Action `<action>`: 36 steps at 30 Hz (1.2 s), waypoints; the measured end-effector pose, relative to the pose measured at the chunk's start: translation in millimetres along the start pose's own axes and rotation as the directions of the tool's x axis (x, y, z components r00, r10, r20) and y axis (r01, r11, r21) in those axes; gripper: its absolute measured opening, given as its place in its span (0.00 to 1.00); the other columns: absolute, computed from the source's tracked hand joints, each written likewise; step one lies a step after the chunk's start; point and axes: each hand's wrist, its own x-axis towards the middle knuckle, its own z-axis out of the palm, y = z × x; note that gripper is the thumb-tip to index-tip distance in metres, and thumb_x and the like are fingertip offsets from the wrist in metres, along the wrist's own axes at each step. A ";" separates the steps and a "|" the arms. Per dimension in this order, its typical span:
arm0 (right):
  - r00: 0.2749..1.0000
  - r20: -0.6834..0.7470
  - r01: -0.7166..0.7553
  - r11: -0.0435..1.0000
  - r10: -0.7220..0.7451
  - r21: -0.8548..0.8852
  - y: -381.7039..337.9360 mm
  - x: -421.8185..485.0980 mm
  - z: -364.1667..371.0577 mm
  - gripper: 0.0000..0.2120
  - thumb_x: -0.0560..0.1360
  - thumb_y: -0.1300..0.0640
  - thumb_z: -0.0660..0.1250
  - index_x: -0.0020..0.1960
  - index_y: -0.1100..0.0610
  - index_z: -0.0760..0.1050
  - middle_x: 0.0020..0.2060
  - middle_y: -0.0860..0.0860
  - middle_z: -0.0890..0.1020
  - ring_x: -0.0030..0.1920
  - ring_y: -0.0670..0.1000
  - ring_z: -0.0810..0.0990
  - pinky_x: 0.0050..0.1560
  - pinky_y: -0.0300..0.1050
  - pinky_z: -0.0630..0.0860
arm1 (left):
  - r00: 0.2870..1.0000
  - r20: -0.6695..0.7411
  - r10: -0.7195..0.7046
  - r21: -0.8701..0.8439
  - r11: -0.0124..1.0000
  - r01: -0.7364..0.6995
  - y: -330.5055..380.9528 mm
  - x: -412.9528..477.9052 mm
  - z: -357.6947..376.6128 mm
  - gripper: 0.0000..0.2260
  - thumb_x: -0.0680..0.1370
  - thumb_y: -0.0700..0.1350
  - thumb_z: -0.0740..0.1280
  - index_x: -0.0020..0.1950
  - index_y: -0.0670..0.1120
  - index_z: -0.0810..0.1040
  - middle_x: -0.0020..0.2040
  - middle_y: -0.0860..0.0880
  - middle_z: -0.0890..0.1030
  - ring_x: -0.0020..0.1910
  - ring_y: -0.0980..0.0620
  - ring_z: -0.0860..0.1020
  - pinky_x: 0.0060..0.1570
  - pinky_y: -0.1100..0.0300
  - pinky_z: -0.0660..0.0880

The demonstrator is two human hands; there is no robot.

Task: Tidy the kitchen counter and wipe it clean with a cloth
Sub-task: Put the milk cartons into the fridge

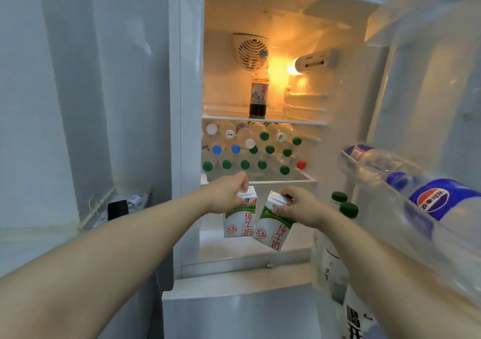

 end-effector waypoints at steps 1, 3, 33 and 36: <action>1.000 -0.028 -0.010 0.999 0.011 0.041 0.3 0.9 -2.2 0.14 0.76 0.58 0.67 0.60 0.60 0.71 0.54 0.56 0.79 0.48 0.49 0.77 0.47 0.42 0.77 | 1.000 0.001 0.004 0.004 1.000 -0.004 1.8 4.8 -0.4 0.10 0.78 0.44 0.65 0.52 0.49 0.63 0.49 0.48 0.74 0.46 0.50 0.73 0.45 0.57 0.71; 0.996 -0.091 -0.009 0.995 0.019 0.104 -2.0 3.8 -4.8 0.16 0.76 0.58 0.66 0.62 0.60 0.70 0.54 0.55 0.78 0.48 0.49 0.77 0.47 0.42 0.77 | 1.000 -0.007 0.016 0.015 1.000 -0.016 4.7 13.8 -3.5 0.10 0.78 0.43 0.65 0.53 0.49 0.63 0.52 0.47 0.75 0.47 0.50 0.72 0.44 0.58 0.70; 0.780 -0.613 0.274 0.949 -0.125 0.155 -88.8 216.1 -122.9 0.19 0.77 0.52 0.64 0.66 0.52 0.68 0.62 0.57 0.74 0.55 0.57 0.78 0.54 0.54 0.79 | 0.733 -0.669 -0.120 -0.076 0.993 0.093 -12.3 197.6 -162.9 0.15 0.81 0.45 0.60 0.68 0.45 0.69 0.62 0.42 0.77 0.58 0.44 0.76 0.49 0.55 0.74; 0.778 -0.624 0.236 0.956 -0.078 0.174 -79.6 238.1 -124.1 0.19 0.76 0.50 0.65 0.65 0.52 0.69 0.61 0.57 0.75 0.56 0.58 0.77 0.55 0.54 0.78 | 0.709 -0.688 -0.156 -0.083 0.987 0.137 -18.4 220.7 -154.6 0.13 0.81 0.45 0.59 0.65 0.45 0.71 0.58 0.42 0.78 0.56 0.44 0.77 0.48 0.54 0.75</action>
